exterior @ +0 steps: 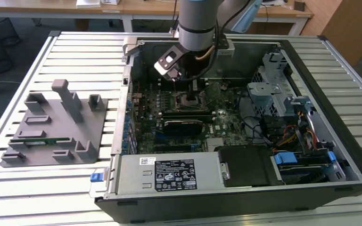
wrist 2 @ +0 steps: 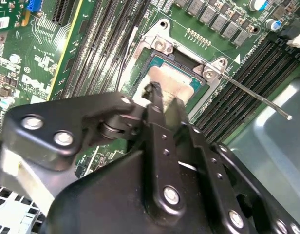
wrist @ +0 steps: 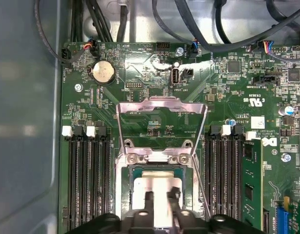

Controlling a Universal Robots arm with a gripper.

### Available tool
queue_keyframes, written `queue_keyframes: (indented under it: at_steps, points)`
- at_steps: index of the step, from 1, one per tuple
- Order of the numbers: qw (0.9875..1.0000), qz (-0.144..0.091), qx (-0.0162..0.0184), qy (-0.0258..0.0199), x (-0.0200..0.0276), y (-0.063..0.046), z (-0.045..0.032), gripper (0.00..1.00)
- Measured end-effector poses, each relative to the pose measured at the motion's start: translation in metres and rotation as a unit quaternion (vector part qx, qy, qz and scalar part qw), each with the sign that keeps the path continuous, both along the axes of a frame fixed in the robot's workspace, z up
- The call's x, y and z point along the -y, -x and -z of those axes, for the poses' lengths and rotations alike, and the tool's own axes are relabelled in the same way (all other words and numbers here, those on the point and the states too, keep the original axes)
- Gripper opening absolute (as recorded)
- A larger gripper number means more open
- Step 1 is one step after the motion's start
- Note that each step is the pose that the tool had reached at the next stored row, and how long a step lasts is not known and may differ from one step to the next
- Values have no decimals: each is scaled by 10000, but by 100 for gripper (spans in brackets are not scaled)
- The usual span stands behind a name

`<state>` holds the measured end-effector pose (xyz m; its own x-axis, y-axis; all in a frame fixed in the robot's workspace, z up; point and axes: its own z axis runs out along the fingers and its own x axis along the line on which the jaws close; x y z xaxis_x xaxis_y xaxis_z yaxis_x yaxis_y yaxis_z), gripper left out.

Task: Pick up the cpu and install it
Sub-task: 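Place the cpu into insertion slot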

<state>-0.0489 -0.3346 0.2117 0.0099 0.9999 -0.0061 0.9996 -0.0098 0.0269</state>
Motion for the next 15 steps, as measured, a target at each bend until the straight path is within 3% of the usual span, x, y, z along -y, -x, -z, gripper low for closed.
queue_keyframes:
  at_steps: [2, 5, 15]
  points:
    - [10000, 0, 0, 0, 0, 0, -12, 18]
    - [10000, 1, 0, 0, 0, 0, -26, 11]
    - [10000, 1, -1, 0, 0, 0, -79, 11]
